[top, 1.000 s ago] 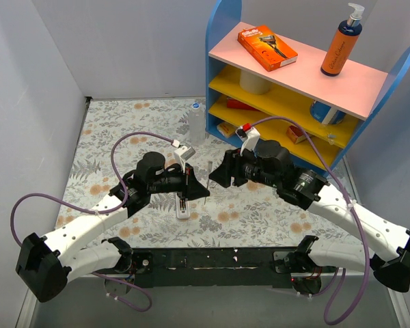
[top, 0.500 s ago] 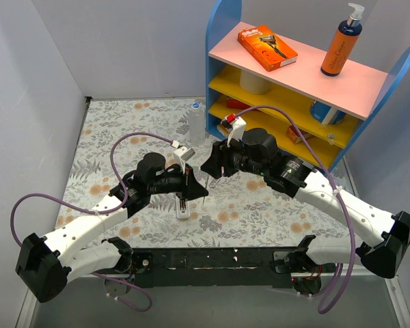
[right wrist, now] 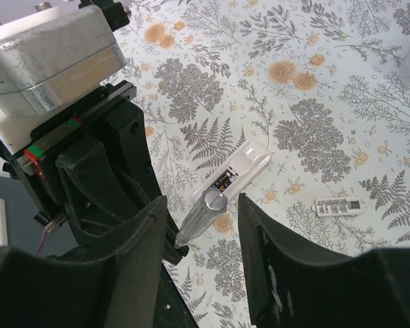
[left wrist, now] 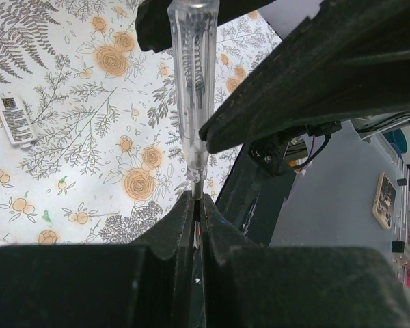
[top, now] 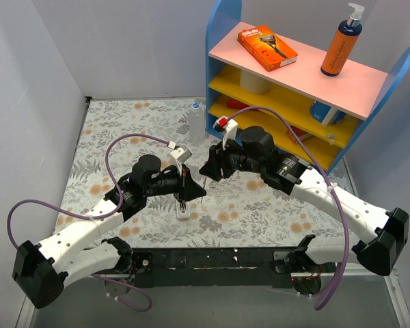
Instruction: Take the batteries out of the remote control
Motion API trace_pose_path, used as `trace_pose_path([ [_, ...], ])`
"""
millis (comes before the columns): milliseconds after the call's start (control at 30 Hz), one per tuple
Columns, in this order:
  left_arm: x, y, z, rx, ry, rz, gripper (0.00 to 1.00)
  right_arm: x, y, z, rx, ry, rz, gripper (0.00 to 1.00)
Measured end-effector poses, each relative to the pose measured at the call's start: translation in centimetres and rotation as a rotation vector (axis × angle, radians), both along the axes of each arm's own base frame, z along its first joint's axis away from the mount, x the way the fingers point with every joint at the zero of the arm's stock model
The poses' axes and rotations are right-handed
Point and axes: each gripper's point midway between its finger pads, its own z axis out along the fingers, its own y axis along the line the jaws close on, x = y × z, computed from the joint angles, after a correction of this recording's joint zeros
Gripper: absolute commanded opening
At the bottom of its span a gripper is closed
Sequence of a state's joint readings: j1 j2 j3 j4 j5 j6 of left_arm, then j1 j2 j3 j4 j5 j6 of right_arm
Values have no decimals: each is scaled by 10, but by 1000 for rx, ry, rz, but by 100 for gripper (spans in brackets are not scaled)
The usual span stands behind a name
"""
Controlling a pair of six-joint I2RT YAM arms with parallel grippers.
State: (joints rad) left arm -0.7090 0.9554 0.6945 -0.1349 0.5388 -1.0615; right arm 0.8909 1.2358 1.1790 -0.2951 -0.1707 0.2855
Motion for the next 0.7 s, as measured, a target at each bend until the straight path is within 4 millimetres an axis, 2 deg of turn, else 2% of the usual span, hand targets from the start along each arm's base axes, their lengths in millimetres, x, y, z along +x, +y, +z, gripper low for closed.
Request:
trace_pose_path([
  [333,-1,1,-2,4,-4,-3,0,0,1,-1,46,1,42,40],
  [433,-1,1,-5,8,1,-3,0,-1,2,0,55,1,58,24],
  [467,-1,1,-5,9,1,-3,0,-1,2,0,60,-3,63,6],
  [500,-1,2,-6,10,0,-2,0,-2,3,0,67,-2,69,1],
  [533,-1,2,-7,13,-2,0,9,-4,4,1,79,6,79,1],
  [567,0,2,-7,16,-5,3,50,-6,5,3,90,5,92,1],
  [600,0,2,-7,15,-3,4,60,-8,6,5,99,-5,105,1],
  [700,2,3,-9,21,14,28,78,-9,3,4,110,-47,129,1],
])
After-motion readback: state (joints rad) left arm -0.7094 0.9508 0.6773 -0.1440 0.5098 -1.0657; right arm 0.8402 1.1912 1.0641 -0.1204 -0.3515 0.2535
